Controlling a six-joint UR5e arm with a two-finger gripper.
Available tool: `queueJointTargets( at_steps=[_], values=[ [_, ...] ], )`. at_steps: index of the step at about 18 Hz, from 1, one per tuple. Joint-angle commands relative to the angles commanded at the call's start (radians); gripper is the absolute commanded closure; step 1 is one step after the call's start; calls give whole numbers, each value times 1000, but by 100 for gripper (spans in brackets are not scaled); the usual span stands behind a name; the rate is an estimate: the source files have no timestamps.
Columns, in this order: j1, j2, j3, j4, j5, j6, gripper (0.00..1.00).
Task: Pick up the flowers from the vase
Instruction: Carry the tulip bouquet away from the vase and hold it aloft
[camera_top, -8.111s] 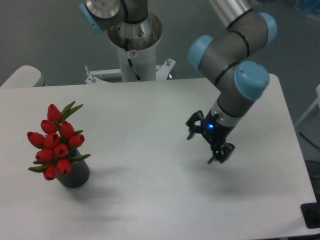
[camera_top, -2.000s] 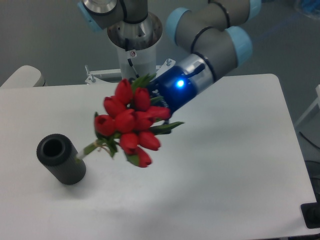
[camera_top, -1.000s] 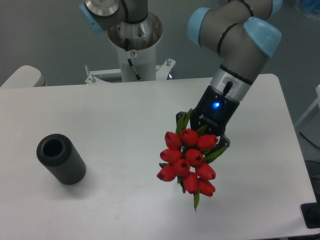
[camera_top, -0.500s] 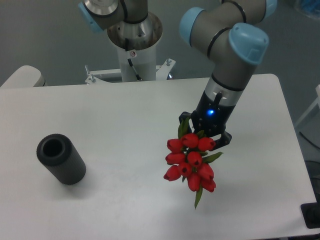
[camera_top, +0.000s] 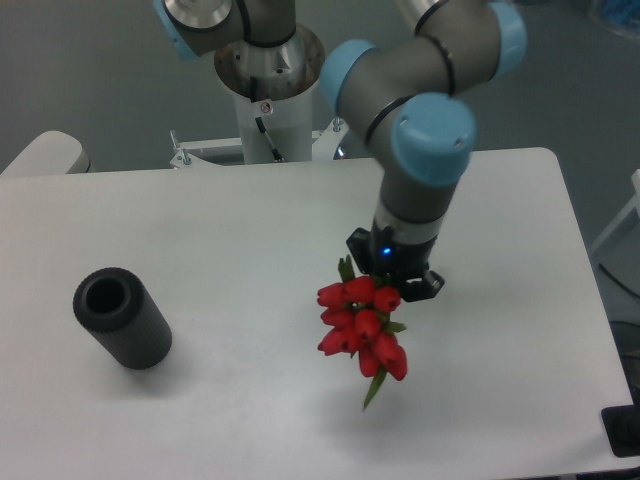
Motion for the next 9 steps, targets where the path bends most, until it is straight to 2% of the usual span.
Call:
queueJointTargets(
  at_steps=[9],
  values=[
    [-14,-5,-6,-3,31,58,100]
  ],
)
